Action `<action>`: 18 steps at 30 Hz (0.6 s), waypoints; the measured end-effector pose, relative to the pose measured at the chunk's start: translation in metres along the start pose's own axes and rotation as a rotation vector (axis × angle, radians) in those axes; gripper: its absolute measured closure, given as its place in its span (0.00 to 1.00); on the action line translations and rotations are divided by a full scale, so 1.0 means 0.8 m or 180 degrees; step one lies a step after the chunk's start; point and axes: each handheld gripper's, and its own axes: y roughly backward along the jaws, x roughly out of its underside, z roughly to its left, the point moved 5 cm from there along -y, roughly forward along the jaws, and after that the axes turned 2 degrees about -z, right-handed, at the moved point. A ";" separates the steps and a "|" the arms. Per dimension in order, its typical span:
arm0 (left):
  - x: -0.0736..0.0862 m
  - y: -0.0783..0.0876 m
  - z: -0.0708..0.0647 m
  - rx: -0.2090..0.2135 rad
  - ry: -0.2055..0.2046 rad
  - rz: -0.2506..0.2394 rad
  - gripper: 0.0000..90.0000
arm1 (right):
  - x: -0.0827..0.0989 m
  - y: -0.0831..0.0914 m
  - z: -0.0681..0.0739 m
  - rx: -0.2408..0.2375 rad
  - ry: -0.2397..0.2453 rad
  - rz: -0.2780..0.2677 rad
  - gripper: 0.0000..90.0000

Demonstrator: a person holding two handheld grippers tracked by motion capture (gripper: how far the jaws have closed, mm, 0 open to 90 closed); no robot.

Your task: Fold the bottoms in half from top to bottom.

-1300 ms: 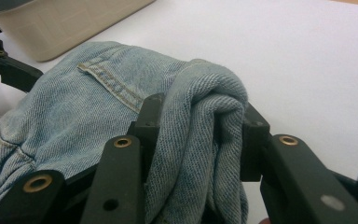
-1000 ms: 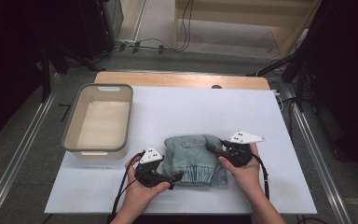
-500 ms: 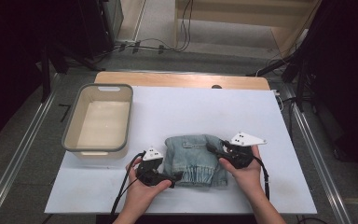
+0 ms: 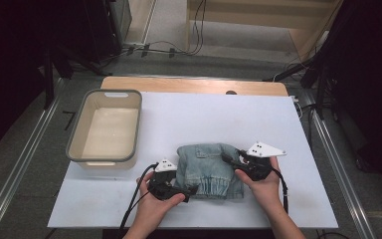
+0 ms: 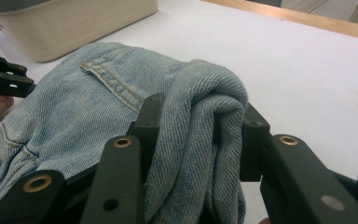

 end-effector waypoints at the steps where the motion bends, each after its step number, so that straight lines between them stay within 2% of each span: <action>1: 0.000 0.000 -0.001 -0.0001 -0.0008 0.0005 0.03 | 0.000 0.000 0.000 0.0001 0.0003 -0.0002 0.66; 10: 0.001 -0.003 -0.006 -0.0018 -0.0077 0.0031 0.03 | 0.002 0.001 0.000 0.0009 -0.0011 0.0004 0.66; 18: 0.001 -0.003 -0.007 0.0005 -0.0073 0.0032 0.06 | 0.002 0.001 -0.001 0.0017 0.0002 0.0003 0.66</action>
